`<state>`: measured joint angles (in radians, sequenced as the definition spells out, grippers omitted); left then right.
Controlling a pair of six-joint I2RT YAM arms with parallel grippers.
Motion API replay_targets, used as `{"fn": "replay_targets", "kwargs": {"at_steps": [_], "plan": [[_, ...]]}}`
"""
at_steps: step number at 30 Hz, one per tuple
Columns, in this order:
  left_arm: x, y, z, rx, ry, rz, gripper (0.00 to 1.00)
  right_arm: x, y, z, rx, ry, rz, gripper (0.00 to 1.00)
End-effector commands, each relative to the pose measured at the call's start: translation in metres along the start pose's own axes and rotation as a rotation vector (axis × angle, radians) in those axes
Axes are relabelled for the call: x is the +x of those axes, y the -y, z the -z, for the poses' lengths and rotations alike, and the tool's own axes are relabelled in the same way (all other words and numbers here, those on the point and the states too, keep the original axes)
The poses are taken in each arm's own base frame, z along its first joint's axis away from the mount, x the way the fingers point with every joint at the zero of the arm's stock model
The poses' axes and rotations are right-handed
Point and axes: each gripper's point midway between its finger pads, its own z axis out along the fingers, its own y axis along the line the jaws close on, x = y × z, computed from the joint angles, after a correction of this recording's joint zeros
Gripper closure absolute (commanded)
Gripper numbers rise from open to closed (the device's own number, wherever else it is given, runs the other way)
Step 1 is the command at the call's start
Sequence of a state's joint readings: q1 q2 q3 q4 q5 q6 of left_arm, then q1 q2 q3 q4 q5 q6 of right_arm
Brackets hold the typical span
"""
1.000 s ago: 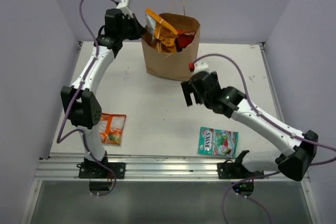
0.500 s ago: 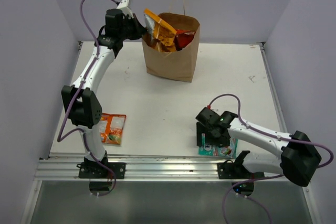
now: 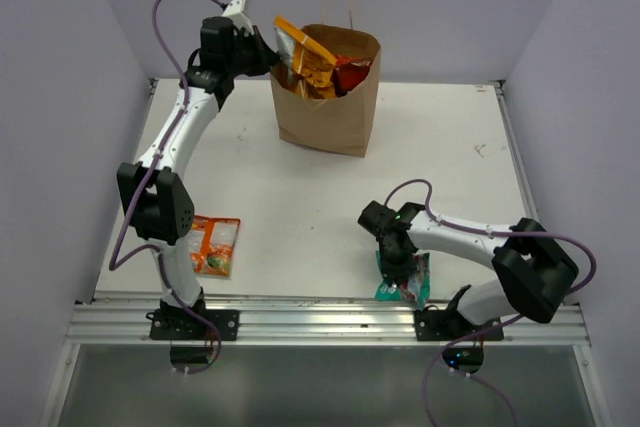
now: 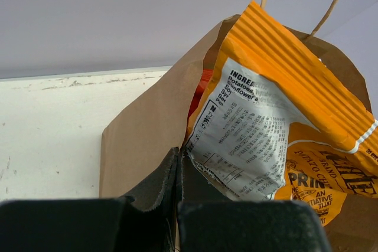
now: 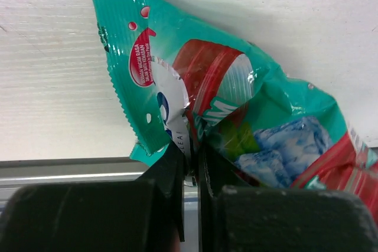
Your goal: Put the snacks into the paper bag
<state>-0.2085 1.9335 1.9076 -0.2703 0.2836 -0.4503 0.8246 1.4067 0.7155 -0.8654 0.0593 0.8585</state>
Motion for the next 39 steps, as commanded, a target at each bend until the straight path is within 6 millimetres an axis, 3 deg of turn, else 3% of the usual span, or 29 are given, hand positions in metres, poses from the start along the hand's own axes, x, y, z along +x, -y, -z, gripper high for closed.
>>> {"fn": "replay_targets", "kwargs": {"at_steps": [1, 3, 4, 5, 6, 7, 8, 9, 10, 11, 12, 13, 14, 15, 18, 19, 21, 22, 23, 25, 27, 31, 36, 39], "plan": [[-0.028, 0.009, 0.017, 0.008, 0.057, -0.020, 1.00, -0.022, -0.017, -0.001, -0.015, 0.059, 0.041, 1.00], [-0.030, 0.009, 0.019, 0.005, 0.060, -0.021, 1.00, -0.044, -0.016, 0.026, 0.004, 0.158, 0.050, 1.00], [-0.033, 0.010, 0.022, 0.005, 0.065, -0.024, 1.00, -0.046, -0.006, 0.042, 0.049, 0.174, 0.061, 1.00], [-0.034, 0.010, 0.024, 0.003, 0.067, -0.027, 1.00, -0.074, -0.019, 0.082, 0.000, 0.288, 0.045, 1.00], [-0.035, 0.012, 0.028, 0.004, 0.071, -0.028, 1.00, -0.091, 0.000, 0.106, 0.097, 0.374, 0.066, 1.00], [-0.035, 0.012, 0.030, 0.003, 0.072, -0.030, 1.00, -0.108, 0.003, 0.132, 0.120, 0.441, 0.069, 1.00], [-0.035, 0.013, 0.032, 0.005, 0.073, -0.030, 1.00, -0.141, -0.008, 0.189, 0.073, 0.581, 0.036, 1.00], [-0.033, 0.012, 0.033, 0.001, 0.068, -0.028, 1.00, -0.164, 0.010, 0.213, 0.213, 0.663, 0.067, 1.00], [-0.036, 0.015, 0.038, 0.005, 0.076, -0.031, 1.00, -0.192, 0.002, 0.274, 0.165, 0.812, 0.022, 1.00], [-0.036, 0.016, 0.039, 0.007, 0.077, -0.030, 1.00, -0.208, 0.005, 0.302, 0.195, 0.891, 0.013, 1.00], [-0.038, 0.018, 0.043, 0.009, 0.084, -0.034, 1.00, -0.234, -0.001, 0.321, 0.274, 0.966, 0.052, 1.00], [-0.039, 0.019, 0.045, 0.009, 0.087, -0.035, 1.00, -0.250, -0.004, 0.370, 0.227, 1.093, 0.002, 1.00], [-0.041, 0.020, 0.047, 0.010, 0.093, -0.036, 1.00, -0.261, -0.010, 0.390, 0.218, 1.156, 0.001, 1.00], [-0.044, 0.022, 0.050, 0.010, 0.101, -0.038, 1.00, -0.285, -0.028, 0.415, 0.190, 1.263, 0.025, 1.00], [-0.051, 0.025, 0.054, 0.013, 0.119, -0.045, 1.00, -0.314, -0.062, 0.452, 0.083, 1.423, 0.095, 1.00], [-0.053, 0.026, 0.056, 0.011, 0.123, -0.047, 1.00, -0.329, -0.092, 0.464, -0.041, 1.486, 0.126, 1.00], [-0.055, 0.026, 0.058, 0.007, 0.130, -0.048, 1.00, -0.342, -0.122, 0.468, -0.182, 1.503, 0.179, 1.00], [-0.056, 0.027, 0.060, 0.007, 0.134, -0.052, 1.00, -0.345, -0.133, 0.480, -0.250, 1.524, 0.188, 1.00], [-0.057, 0.028, 0.061, 0.008, 0.137, -0.053, 1.00, -0.355, -0.168, 0.456, -0.344, 1.473, 0.267, 1.00], [-0.058, 0.029, 0.063, 0.010, 0.141, -0.056, 1.00, -0.365, -0.191, 0.445, -0.469, 1.437, 0.269, 1.00], [-0.057, 0.030, 0.064, 0.011, 0.141, -0.054, 1.00, -0.376, -0.209, 0.420, -0.522, 1.381, 0.254, 1.00], [-0.053, 0.030, 0.063, 0.019, 0.131, -0.047, 1.00, -0.384, -0.213, 0.363, -0.452, 1.238, 0.222, 1.00], [-0.052, 0.030, 0.063, 0.023, 0.129, -0.047, 1.00, -0.373, -0.197, 0.261, -0.335, 0.917, 0.200, 1.00], [-0.051, 0.030, 0.062, 0.024, 0.127, -0.050, 1.00, -0.370, -0.192, 0.232, -0.332, 0.822, 0.190, 1.00]]}}
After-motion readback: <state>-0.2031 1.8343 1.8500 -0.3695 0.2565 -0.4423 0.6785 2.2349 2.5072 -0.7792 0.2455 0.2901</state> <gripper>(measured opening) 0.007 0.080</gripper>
